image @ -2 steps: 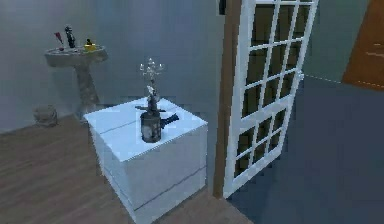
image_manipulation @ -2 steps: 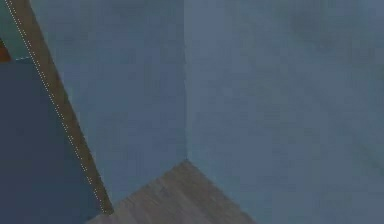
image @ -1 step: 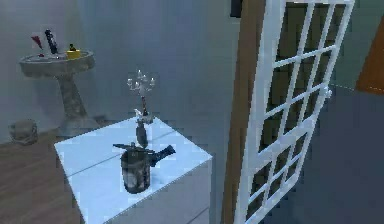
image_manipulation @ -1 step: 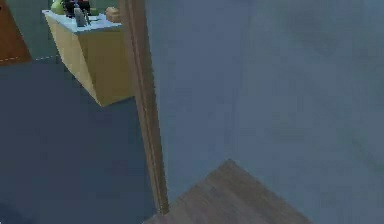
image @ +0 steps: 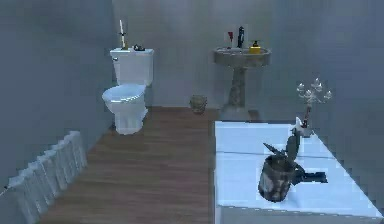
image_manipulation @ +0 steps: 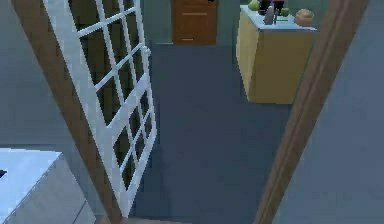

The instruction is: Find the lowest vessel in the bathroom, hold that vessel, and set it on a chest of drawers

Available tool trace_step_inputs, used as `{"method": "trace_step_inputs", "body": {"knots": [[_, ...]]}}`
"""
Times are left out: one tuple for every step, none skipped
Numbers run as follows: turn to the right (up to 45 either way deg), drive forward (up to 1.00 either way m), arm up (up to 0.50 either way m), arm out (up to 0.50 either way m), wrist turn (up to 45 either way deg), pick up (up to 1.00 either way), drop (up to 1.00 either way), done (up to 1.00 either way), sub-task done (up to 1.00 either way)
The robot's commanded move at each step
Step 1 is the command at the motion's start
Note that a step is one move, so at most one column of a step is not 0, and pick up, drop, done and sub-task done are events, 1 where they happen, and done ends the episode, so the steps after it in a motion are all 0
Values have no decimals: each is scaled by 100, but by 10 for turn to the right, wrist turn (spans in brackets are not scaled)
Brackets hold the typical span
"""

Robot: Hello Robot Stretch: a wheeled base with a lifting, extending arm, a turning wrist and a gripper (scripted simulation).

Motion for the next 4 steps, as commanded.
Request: {"method": "trace_step_inputs", "body": {"knots": [[-270,0,0,0,0,0,0,0,0],[0,50,0,0,0,0,0,0,0],[360,0,0,0,0,0,0,0,0],[0,100,0,0,0,0,0,0,0]]}}
